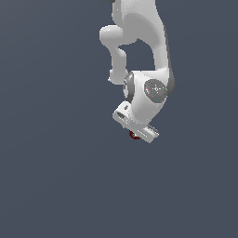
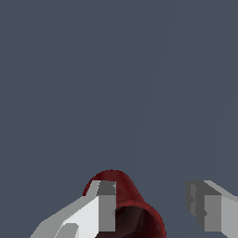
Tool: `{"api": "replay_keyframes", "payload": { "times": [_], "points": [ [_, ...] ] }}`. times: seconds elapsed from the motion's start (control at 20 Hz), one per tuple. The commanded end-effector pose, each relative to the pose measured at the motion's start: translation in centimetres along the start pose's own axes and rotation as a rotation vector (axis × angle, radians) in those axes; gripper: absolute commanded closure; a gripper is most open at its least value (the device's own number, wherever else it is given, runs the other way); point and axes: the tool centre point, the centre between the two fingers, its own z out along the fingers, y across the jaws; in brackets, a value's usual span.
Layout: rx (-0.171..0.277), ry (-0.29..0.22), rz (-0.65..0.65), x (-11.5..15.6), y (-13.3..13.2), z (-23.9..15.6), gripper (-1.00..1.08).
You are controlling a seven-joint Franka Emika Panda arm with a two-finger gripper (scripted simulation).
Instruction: Pick up the object and move it to a goal position.
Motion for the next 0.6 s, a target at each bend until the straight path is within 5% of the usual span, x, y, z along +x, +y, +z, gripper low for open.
{"api": "replay_keyframes", "payload": {
  "times": [0.0, 0.55],
  "points": [
    [-0.019, 0.003, 0.050, -0.3, -0.4, 0.1, -0.20],
    [-0.100, 0.035, 0.268, -1.5, -1.8, 0.7, -0.20]
  ]
}}
